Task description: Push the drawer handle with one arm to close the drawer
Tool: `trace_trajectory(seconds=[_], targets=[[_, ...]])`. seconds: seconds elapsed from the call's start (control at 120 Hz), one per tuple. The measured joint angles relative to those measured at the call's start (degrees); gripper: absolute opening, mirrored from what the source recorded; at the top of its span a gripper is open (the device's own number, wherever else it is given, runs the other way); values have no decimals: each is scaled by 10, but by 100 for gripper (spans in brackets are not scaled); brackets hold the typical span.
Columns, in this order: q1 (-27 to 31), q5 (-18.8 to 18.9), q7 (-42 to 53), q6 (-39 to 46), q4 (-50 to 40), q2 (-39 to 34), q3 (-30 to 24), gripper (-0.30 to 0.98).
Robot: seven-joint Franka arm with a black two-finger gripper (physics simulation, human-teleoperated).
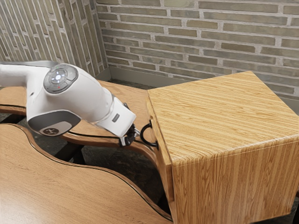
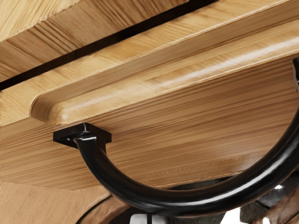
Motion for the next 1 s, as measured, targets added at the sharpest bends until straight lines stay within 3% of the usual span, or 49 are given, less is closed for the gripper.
trace_trajectory(seconds=[0.183, 0.308, 0.45, 0.617, 0.817, 1.0], targets=[[0, 7, -14, 13, 10, 16, 1, -10], [-5, -1, -26, -32, 8, 9, 8, -10], [0, -38, -37, -108, 41, 8, 14, -10], [-4, -92, -47, -207, 155, 35, 21, -9], [-3, -167, -56, -319, 242, 74, 64, 34], [-3, -186, -66, -366, 248, 83, 76, 54]])
